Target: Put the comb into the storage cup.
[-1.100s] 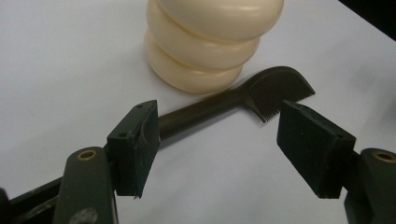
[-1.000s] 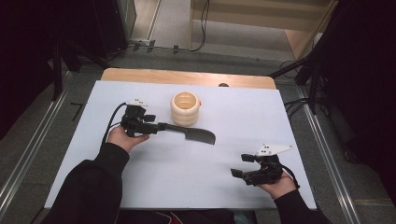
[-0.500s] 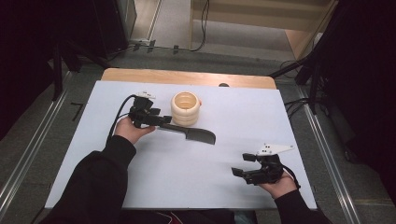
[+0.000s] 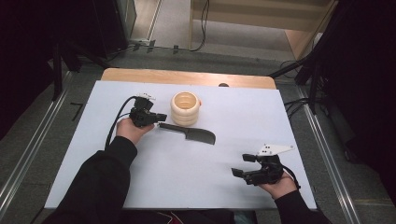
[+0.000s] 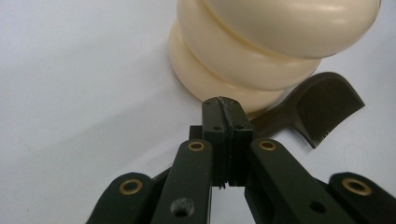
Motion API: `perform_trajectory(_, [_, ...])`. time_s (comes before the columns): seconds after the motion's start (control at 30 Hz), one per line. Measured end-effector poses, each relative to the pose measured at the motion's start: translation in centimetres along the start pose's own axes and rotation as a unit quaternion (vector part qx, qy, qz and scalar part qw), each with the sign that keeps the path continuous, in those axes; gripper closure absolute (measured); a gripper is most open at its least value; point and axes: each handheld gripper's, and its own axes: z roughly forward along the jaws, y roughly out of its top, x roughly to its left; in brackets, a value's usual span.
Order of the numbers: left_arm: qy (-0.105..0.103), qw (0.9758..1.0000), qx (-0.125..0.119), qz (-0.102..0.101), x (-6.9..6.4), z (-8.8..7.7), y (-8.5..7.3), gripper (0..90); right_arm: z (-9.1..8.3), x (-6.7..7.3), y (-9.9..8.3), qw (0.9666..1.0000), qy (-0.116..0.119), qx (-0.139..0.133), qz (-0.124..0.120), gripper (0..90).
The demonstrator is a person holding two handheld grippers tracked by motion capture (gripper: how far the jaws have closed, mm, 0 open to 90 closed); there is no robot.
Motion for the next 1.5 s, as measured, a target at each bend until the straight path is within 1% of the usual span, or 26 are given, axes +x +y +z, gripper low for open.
perform_trajectory(0.03, [0.005,1.0000,-0.004,0.001,0.1,0.2,0.0,90.0,0.0,0.0,0.0,1.0000,0.001,0.000,-0.001,19.3])
perform_trajectory(0.17, [0.014,0.9999,0.003,0.007,0.1,0.7,-0.2,89.9,0.0,0.0,0.0,1.0000,0.001,0.000,0.000,19.3])
perform_trajectory(0.23, [0.013,0.9999,0.007,0.006,0.1,0.9,-0.2,89.9,0.1,0.0,0.0,1.0000,0.002,0.000,-0.001,19.2])
perform_trajectory(0.27, [0.015,0.9998,0.012,0.008,0.2,1.1,-0.4,89.8,0.1,-0.1,0.0,1.0000,0.003,0.001,0.000,19.3])
perform_trajectory(0.33, [0.015,0.9997,0.015,0.011,0.3,1.2,-0.4,89.8,0.1,-0.1,0.0,1.0000,0.002,0.001,0.000,19.3])
perform_trajectory(0.37, [0.014,0.9996,0.021,0.010,0.4,1.4,-0.6,89.8,0.1,-0.1,0.0,1.0000,0.002,0.000,0.001,19.3])
perform_trajectory(0.47, [0.008,0.9996,0.025,0.006,0.4,1.6,-0.7,89.8,0.1,-0.1,0.0,1.0000,0.002,0.001,-0.001,19.3])
perform_trajectory(0.5, [0.009,0.9994,0.032,0.009,0.2,1.8,-0.8,89.8,0.1,-0.1,0.0,1.0000,0.002,0.001,0.001,19.2])
perform_trajectory(0.53, [0.009,0.9994,0.032,0.009,0.2,1.8,-0.8,89.8,0.1,-0.1,0.0,1.0000,0.003,0.002,0.001,19.3])
perform_trajectory(0.57, [0.008,0.9993,0.035,0.014,0.1,1.9,-0.8,89.8,0.1,-0.1,0.0,1.0000,0.003,0.003,0.000,19.3])
perform_trajectory(0.63, [0.006,0.9990,0.041,0.018,0.0,2.0,-0.9,89.8,0.1,-0.1,0.0,1.0000,0.003,0.003,-0.001,19.3])
perform_trajectory(0.73, [0.004,0.9990,0.040,0.019,-0.1,2.0,-1.1,89.8,0.1,0.0,0.0,1.0000,0.004,0.002,-0.001,19.3])
perform_trajectory(0.8, [0.002,0.9988,0.044,0.022,-0.2,2.0,-1.4,89.8,0.0,0.0,0.0,1.0000,0.004,0.001,0.000,19.3])
perform_trajectory(0.83, [0.001,0.9984,0.049,0.027,-0.3,2.0,-1.6,89.8,0.0,0.0,0.0,1.0000,0.003,0.002,-0.001,19.3])
perform_trajectory(0.87, [0.001,0.9984,0.049,0.027,-0.3,2.0,-1.6,89.8,0.0,0.0,0.0,1.0000,0.003,0.002,-0.001,19.3])
perform_trajectory(0.93, [-0.002,0.9980,0.052,0.035,-0.5,1.9,-1.9,89.8,0.0,0.0,0.0,1.0000,0.005,0.001,-0.003,19.3])
perform_trajectory(1.07, [-0.003,0.9978,0.054,0.039,-0.8,1.8,-2.2,89.8,0.0,0.1,0.1,1.0000,0.007,0.000,-0.004,19.3])
perform_trajectory(1.2, [-0.008,0.9972,0.060,0.044,-1.3,1.4,-2.6,89.8,0.0,0.2,0.1,1.0000,0.006,0.002,-0.006,19.3])
perform_trajectory(1.27, [-0.009,0.9964,0.064,0.054,-1.7,1.3,-2.9,89.8,0.0,0.2,0.1,0.9999,0.006,0.002,-0.008,19.3])
perform_trajectory(1.3, [-0.012,0.9957,0.069,0.061,-2.1,1.1,-3.1,89.7,0.0,0.3,0.1,0.9999,0.007,0.002,-0.008,19.3])
perform_trajectory(1.33, [-0.012,0.9957,0.069,0.061,-2.1,1.1,-3.1,89.7,0.0,0.3,0.1,0.9999,0.007,0.002,-0.008,19.3])
perform_trajectory(1.37, [-0.015,0.9949,0.072,0.068,-2.3,1.1,-3.3,89.7,0.0,0.3,0.1,0.9999,0.007,0.003,-0.010,19.3])
perform_trajectory(1.47, [-0.018,0.9949,0.072,0.069,-2.6,1.1,-3.4,89.7,0.0,0.3,0.1,0.9999,0.006,0.004,-0.012,19.3])
perform_trajectory(1.5, [-0.021,0.9951,0.071,0.066,-2.7,1.1,-3.5,89.7,0.1,0.4,0.1,0.9999,0.007,0.004,-0.012,19.3])
